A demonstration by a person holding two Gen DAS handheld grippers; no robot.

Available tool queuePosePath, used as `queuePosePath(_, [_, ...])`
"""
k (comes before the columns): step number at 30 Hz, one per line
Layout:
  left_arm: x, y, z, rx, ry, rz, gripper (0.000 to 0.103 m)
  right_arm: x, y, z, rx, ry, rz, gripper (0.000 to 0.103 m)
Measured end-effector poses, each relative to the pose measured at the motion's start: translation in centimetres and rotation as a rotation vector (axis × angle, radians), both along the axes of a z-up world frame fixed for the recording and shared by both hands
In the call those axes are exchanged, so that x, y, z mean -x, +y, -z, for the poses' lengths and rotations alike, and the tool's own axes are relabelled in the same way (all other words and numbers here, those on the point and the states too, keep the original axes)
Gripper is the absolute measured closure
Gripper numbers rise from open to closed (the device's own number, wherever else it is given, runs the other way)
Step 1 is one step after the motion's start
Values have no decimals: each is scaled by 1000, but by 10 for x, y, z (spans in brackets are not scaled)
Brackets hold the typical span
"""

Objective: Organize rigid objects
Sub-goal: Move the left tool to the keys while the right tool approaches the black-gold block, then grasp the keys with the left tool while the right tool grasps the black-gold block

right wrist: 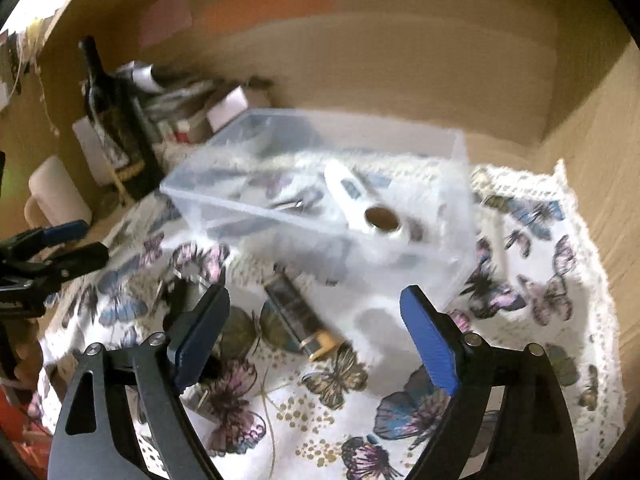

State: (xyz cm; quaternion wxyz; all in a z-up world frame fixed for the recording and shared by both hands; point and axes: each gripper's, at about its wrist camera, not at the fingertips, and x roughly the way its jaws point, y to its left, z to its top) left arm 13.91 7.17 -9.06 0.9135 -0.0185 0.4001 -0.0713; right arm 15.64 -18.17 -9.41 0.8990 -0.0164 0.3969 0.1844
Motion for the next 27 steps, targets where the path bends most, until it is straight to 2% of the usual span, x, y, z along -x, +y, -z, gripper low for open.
queuePosePath(3, [-5, 8, 17, 8, 76, -12, 6, -6, 9, 14, 27, 42, -32, 19])
queuePosePath(4, [-5, 9, 21, 11, 92, -14, 7, -8, 13, 18, 45, 52, -40, 23])
queuePosePath(6, [-10, 12, 33, 36, 141, -12, 16, -12, 19, 25, 60, 77, -60, 29])
queuePosePath(8, [-15, 11, 41, 50, 189, 0, 31, -14, 22, 29, 64, 91, -72, 35])
queuePosePath(10, [-20, 11, 48, 62, 222, 7, 41, -16, 25, 31, 79, 101, -80, 41])
queuePosePath(16, [-29, -4, 46, 57, 224, 60, 51, -22, 35, 33, 96, 100, -117, 51])
queuePosePath(19, [-36, -14, 50, 27, 244, 83, 58, -26, 43, 37, 129, 117, -135, 55])
queuePosePath(23, [-43, -21, 53, -2, 244, 84, 59, -29, 46, 41, 135, 131, -145, 57])
queuePosePath(24, [-44, -23, 53, -2, 244, 81, 59, -30, 45, 40, 128, 129, -141, 60])
queuePosePath(25, [-46, -24, 53, -4, 244, 82, 60, -31, 44, 40, 121, 133, -140, 67])
queuePosePath(27, [-48, -30, 54, -24, 240, 95, 64, -33, 42, 40, 104, 138, -131, 73])
